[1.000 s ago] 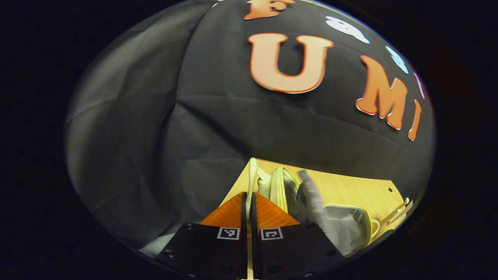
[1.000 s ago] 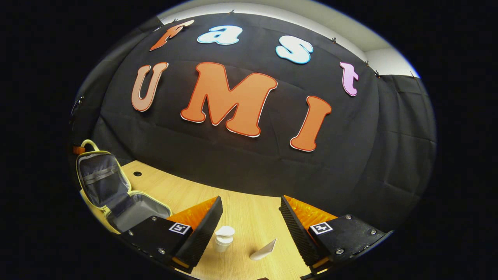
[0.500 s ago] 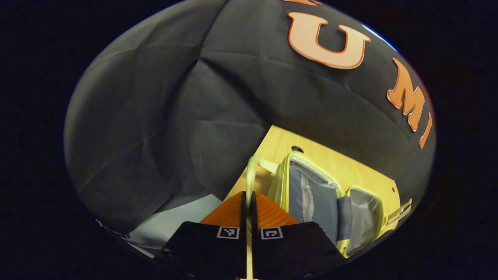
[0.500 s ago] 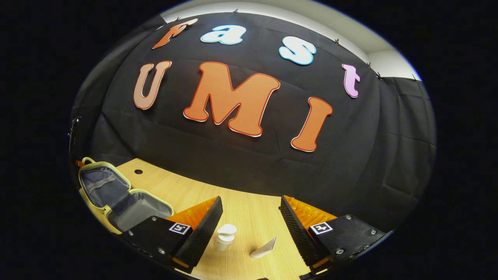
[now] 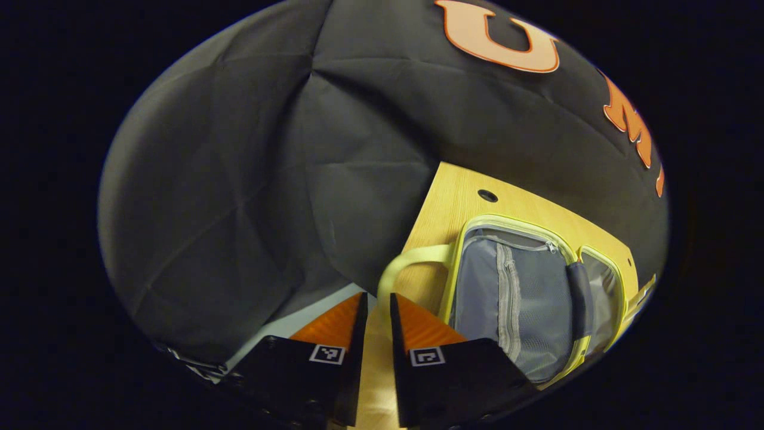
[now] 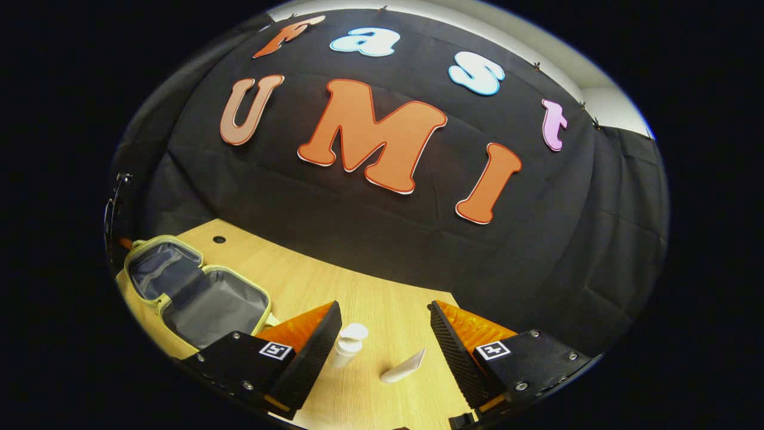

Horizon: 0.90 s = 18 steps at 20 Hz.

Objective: First open the suitcase, pack the skin care products into it, and then close the suitcase.

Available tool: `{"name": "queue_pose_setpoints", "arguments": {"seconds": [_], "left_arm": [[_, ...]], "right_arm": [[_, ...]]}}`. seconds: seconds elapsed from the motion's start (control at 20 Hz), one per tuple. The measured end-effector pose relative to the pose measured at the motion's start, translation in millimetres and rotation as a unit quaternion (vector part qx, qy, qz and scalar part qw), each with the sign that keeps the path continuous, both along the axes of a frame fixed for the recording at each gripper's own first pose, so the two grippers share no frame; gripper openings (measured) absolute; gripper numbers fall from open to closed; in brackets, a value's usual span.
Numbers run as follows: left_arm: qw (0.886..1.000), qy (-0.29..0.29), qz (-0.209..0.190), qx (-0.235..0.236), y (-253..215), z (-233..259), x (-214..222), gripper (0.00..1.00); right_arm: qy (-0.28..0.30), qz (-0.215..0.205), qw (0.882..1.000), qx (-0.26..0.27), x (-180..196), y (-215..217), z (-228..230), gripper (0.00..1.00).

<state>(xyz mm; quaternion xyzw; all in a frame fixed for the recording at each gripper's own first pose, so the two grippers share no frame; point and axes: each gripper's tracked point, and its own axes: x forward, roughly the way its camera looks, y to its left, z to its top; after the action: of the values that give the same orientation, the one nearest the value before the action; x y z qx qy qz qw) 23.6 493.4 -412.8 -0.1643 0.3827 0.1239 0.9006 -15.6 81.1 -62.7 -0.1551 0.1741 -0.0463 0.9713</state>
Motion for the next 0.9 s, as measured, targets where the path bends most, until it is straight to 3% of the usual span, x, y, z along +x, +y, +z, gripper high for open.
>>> {"name": "queue_pose_setpoints", "arguments": {"seconds": [0.05, 0.2, 0.25, 0.3, 0.35, 0.9], "left_arm": [[1.000, -0.009, -0.001, 0.014, 1, 7, 0, 0.33], [0.997, -0.056, -0.012, 0.052, -5, 55, 1, 0.41], [0.995, -0.075, -0.020, 0.062, -9, 74, 2, 0.55], [0.993, -0.087, -0.026, 0.071, -15, 90, 1, 0.60], [0.991, -0.100, -0.029, 0.078, -21, 108, -1, 0.72], [0.965, -0.241, -0.056, 0.085, -106, 250, 22, 0.97]], "right_arm": [[0.002, -0.003, 1.000, 0.001, -1, -1, -1, 0.96], [0.010, -0.010, 1.000, 0.007, -6, 0, -8, 0.96], [0.014, -0.010, 1.000, 0.010, -7, 3, -12, 0.96], [0.019, -0.008, 1.000, 0.014, -8, 5, -16, 0.96], [0.022, -0.005, 0.999, 0.022, -9, 7, -19, 0.96], [0.001, -0.028, 0.995, 0.093, -5, -7, -24, 0.96]]}}
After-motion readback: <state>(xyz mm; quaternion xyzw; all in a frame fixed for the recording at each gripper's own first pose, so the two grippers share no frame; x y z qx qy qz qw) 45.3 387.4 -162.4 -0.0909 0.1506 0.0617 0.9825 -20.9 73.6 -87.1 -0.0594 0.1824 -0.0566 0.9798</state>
